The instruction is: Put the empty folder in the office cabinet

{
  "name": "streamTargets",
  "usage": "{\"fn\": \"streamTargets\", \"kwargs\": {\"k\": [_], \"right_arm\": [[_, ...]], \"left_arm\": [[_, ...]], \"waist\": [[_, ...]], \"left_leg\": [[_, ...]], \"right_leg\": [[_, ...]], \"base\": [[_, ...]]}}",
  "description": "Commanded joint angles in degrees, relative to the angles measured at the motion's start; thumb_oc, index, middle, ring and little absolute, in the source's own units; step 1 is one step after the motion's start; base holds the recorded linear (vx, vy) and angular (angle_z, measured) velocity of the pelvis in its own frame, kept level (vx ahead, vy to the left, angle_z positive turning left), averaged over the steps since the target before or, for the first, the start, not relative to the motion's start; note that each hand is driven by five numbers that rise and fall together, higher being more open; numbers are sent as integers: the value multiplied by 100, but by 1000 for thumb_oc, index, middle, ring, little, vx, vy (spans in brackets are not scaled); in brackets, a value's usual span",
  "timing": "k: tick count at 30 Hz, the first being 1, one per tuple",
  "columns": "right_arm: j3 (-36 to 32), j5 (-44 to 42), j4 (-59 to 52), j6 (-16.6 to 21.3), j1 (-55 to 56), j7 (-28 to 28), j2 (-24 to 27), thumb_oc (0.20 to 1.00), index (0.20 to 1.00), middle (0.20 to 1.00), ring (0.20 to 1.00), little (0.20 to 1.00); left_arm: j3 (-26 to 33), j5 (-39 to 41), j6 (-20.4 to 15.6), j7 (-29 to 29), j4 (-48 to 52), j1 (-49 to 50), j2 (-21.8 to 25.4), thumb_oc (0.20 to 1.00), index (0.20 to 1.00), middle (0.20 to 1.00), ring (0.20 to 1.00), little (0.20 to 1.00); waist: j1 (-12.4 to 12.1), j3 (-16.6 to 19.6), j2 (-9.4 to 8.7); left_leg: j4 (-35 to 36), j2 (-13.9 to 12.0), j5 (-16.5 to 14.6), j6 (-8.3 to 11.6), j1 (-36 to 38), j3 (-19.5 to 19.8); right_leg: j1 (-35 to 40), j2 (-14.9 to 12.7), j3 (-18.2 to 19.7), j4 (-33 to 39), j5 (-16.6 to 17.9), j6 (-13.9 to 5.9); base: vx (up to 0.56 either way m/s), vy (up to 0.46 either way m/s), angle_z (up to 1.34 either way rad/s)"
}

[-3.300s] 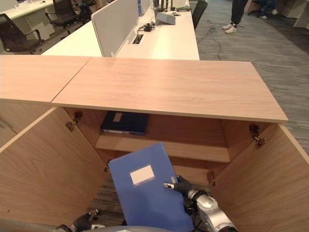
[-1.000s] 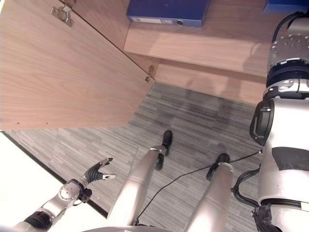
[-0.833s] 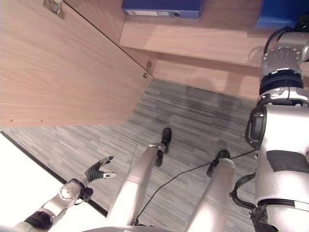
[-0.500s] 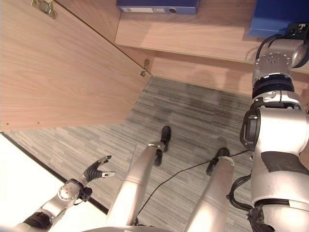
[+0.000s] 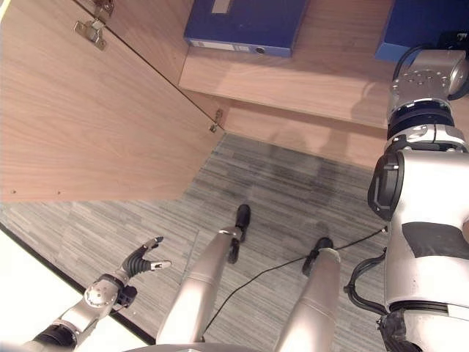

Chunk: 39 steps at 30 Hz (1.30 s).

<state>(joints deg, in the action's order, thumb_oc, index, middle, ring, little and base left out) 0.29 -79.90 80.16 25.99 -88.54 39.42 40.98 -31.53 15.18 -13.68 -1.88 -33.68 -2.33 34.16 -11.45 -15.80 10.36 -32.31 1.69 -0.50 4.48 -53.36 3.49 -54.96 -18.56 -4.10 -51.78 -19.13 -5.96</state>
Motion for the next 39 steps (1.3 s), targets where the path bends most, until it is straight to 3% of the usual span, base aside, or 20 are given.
{"fn": "streamTargets", "kwargs": {"k": [1,9,21,22,23,39], "right_arm": [[546,399,-106,-175,-616,-7,698,200,200,200,200,200],[853,481,300,-564,-785,129,792,200,200,200,200,200],[729,478,516,-640,-484,335,612,200,200,200,200,200],[700,462,497,-627,-453,345,577,395,395,395,395,395],[698,442,465,-636,-437,344,522,1000,1000,1000,1000,1000],[519,207,449,-492,-318,398,452,1000,1000,1000,1000,1000]], "left_arm": [[18,-95,-25,-123,-294,-92,208,1000,1000,1000,1000,1000],[-14,-96,2,-173,-302,-10,211,1000,1000,1000,1000,1000],[-56,4,42,-300,-276,-62,53,1000,1000,1000,1000,1000],[-60,11,43,-304,-268,-64,59,1000,1000,1000,1000,1000],[-69,0,45,-306,-277,-72,45,1000,1000,1000,1000,1000],[-95,98,70,-332,-400,-185,-68,1000,1000,1000,1000,1000]], "waist": [[-80,16,50],[-99,43,32],[-68,-63,55],[-67,-70,60],[-69,-76,58],[-64,-151,72]], "left_leg": [[-59,-93,-1092,108,420,280],[92,-100,-1027,103,464,262],[116,-109,-992,80,431,261],[124,-112,-978,79,423,260],[153,-108,-962,81,422,258],[311,-65,-895,72,540,260]], "right_leg": [[601,177,-51,250,-307,-128],[628,137,-83,298,-291,-122],[592,175,-74,298,-290,-104],[571,172,-78,286,-276,-114],[566,167,-77,296,-265,-119],[658,178,-71,385,-223,-116]], "base": [[18,-7,4],[0,0,0],[0,0,0],[0,0,0],[0,0,0],[0,0,0]]}}
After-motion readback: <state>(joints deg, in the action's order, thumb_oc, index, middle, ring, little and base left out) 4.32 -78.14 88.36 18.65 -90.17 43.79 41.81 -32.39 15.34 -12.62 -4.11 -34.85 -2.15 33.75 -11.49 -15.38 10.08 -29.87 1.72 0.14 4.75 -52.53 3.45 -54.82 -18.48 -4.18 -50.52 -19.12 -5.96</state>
